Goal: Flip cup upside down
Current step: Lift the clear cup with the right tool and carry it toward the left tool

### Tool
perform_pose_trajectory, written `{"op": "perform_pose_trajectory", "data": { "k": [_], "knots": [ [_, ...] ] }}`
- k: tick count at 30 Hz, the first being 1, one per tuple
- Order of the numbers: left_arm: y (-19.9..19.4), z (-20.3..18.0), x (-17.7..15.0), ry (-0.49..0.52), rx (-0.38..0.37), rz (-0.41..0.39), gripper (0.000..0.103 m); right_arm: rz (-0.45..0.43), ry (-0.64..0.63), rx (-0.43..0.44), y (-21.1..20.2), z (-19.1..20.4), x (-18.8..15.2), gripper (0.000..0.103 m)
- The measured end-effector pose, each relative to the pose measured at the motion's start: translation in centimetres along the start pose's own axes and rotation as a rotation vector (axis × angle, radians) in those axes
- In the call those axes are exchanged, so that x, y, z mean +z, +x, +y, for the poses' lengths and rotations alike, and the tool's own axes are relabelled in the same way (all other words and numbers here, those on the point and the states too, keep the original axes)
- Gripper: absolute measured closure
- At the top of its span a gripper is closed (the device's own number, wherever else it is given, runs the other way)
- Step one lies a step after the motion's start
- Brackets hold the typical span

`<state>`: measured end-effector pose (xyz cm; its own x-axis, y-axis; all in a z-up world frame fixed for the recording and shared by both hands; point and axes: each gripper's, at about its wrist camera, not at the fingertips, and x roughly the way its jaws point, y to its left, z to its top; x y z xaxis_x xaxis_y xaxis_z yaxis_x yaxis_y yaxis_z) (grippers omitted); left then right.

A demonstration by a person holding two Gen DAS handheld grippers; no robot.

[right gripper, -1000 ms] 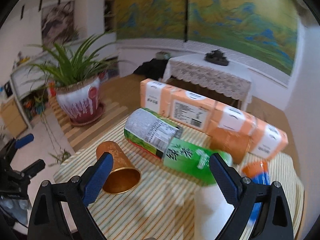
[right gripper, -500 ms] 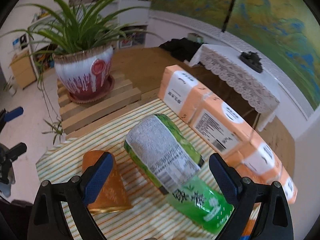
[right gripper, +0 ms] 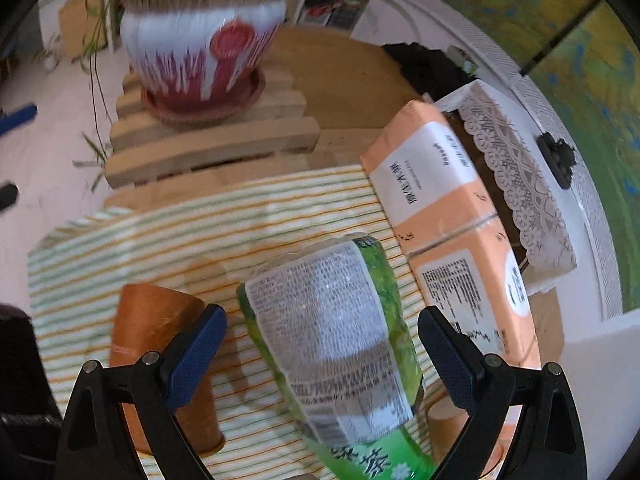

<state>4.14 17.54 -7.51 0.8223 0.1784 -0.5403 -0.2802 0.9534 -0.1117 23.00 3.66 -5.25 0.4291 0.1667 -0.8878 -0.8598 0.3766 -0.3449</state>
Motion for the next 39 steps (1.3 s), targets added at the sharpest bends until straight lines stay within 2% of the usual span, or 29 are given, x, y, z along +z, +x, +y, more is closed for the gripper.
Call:
{"op": "perform_pose_trajectory", "data": {
  "k": [3,5,15,25,32,39],
  "knots": [
    [0.3,0.6,0.0,-0.014,0.007,0.006,0.001,0.014,-0.022,0.000,0.8,0.2,0.4,0.009],
    [0.5,1.0,0.1,-0.024,0.010,0.008,0.001,0.008,-0.023,0.009,0.9,0.2,0.7,0.014],
    [0.7,1.6,-0.1,-0.033,0.019,0.013,0.001,-0.075,0.017,-0.034,0.5,-0.1,2.4,0.015],
    [-1.0,0.4,0.1,-0.017,-0.003,-0.012,0.001,-0.206,0.084,-0.059,-5.5,-1.2,3.1,0.015],
    [-3.1,-1.5,0.1,0.000,-0.054,-0.032,0.001,-0.246,0.129,-0.066,-11.6,0.2,-0.5,0.015],
    [-5.1,-4.7,-0.6,0.047,-0.125,-0.042,0.001,-0.188,0.241,-0.072,-14.4,2.9,-6.7,0.015]
  ]
}}
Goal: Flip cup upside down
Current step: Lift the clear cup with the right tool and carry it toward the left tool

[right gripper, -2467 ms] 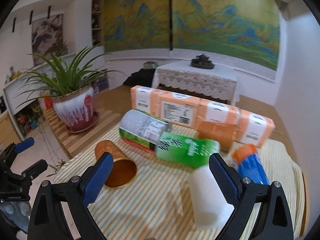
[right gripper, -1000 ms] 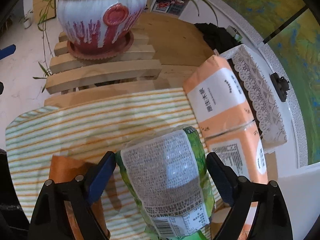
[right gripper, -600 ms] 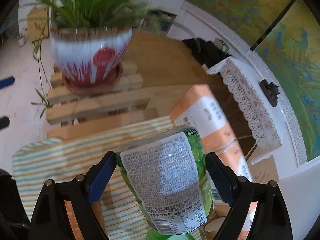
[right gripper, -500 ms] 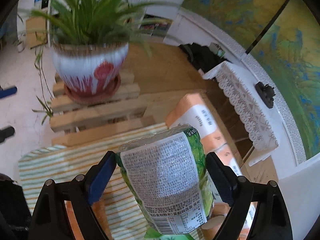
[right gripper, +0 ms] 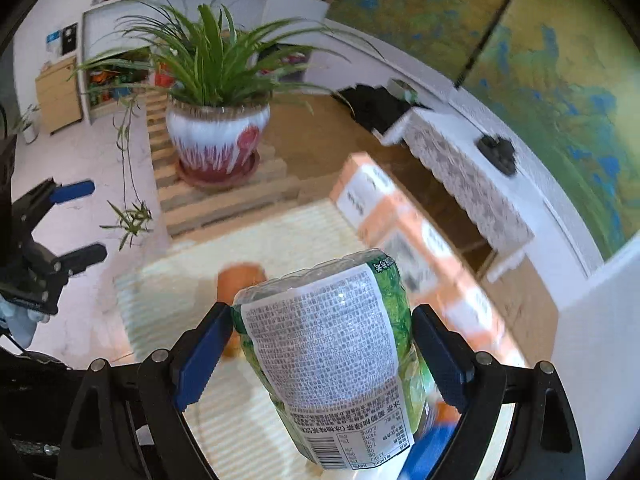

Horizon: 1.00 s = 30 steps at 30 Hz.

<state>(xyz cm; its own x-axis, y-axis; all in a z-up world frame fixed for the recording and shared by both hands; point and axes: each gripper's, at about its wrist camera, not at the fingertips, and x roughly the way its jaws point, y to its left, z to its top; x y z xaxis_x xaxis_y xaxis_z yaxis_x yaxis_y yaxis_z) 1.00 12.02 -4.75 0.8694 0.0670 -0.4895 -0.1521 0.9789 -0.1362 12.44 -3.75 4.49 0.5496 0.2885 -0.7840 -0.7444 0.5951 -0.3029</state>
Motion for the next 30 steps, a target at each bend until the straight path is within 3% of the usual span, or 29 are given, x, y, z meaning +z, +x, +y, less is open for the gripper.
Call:
{"op": "perform_pose_trajectory", "data": {
  "k": [9,14,30],
  "knots": [
    [-0.3,-2.9,-0.9,0.032,-0.059,0.032,0.001,0.140,0.080,0.024,1.0,1.3,-7.5,0.015],
    [-0.2,-3.5,-1.3,0.032,-0.068,0.048,0.001,0.196,0.057,0.028,2.8,2.7,-9.5,0.015],
    [-0.1,-3.4,-1.6,0.020,-0.073,0.064,0.001,0.220,0.174,0.114,5.2,3.5,-8.6,0.014]
  ]
}}
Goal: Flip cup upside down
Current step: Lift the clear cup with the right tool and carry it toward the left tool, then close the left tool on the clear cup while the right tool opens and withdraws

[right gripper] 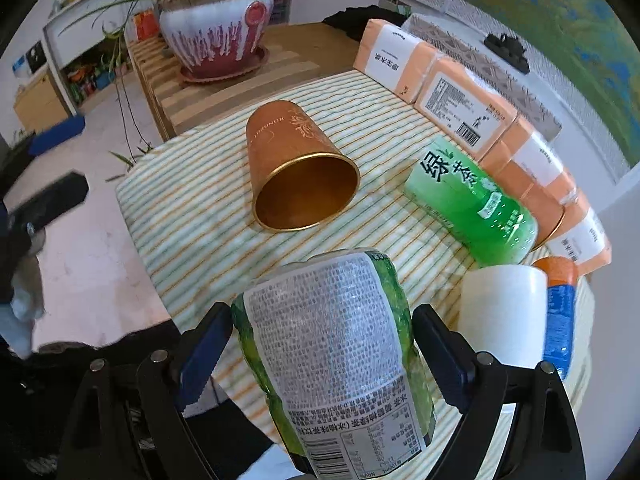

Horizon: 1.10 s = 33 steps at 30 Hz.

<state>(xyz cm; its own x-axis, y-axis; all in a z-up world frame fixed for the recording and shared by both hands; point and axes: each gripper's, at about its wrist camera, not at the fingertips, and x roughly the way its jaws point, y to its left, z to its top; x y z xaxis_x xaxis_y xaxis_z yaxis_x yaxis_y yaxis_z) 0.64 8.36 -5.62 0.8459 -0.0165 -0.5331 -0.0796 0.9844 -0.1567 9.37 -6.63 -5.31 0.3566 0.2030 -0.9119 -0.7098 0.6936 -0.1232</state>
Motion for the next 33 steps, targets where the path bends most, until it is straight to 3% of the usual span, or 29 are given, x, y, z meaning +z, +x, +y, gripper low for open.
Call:
{"op": "perform_pose_trajectory", "data": {
  "k": [16,22,24,29,33],
  "knots": [
    [-0.4,-1.1,-0.4,0.006,-0.021,0.014,0.001,-0.077,-0.006,-0.008,-1.2,0.4,0.6,0.010],
    [-0.8,-1.5,-0.2,-0.008,-0.028,0.014,0.001,-0.180,0.041,0.024,-4.0,-0.5,0.2,0.010],
    [-0.5,-1.9,-0.2,-0.038,-0.048,0.034,0.001,-0.226,0.079,0.026,-5.3,-1.1,-0.2,0.010],
    [1.4,-3.2,-0.3,-0.201,-0.206,0.153,0.001,-0.328,0.210,0.030,-7.8,-2.9,-2.7,0.010],
    [2.5,-4.7,-0.6,-0.275,-0.233,0.190,0.001,-0.411,0.315,-0.073,-9.6,-3.3,-6.1,0.010]
  ]
}}
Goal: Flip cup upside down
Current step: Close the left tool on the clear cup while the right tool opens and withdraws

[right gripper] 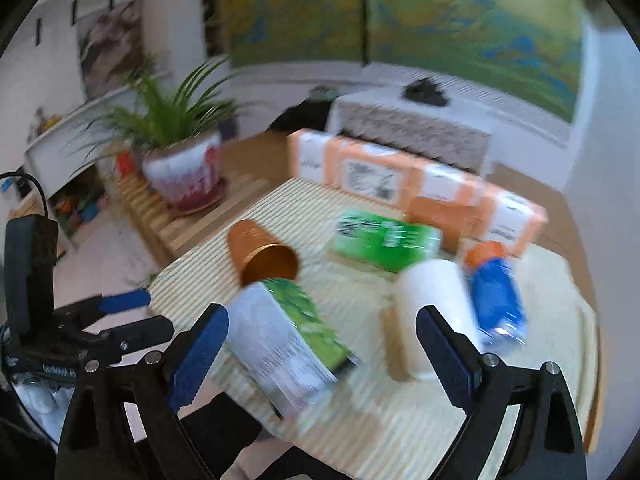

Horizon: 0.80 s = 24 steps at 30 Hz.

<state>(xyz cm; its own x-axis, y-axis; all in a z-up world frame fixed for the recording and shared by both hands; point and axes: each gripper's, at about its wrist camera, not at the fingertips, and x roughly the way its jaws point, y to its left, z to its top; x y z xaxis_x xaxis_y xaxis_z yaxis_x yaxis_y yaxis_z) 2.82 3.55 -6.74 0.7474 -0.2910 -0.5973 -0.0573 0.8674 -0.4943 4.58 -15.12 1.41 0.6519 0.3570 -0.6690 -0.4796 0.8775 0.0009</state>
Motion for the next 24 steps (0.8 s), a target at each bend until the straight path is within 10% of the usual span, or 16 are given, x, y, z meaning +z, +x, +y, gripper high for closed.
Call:
{"op": "perform_pose_trajectory", "data": {
  "k": [11,24],
  "knots": [
    [3.1,-3.5,-0.4,-0.002,0.051,0.042,0.001,-0.146,0.212,-0.284,-4.7,-2.4,-6.4,0.010],
    [5.6,-5.4,0.6,-0.150,0.179,0.058,0.001,-0.211,0.226,-0.325,-7.3,-3.8,-9.3,0.010]
  ]
}}
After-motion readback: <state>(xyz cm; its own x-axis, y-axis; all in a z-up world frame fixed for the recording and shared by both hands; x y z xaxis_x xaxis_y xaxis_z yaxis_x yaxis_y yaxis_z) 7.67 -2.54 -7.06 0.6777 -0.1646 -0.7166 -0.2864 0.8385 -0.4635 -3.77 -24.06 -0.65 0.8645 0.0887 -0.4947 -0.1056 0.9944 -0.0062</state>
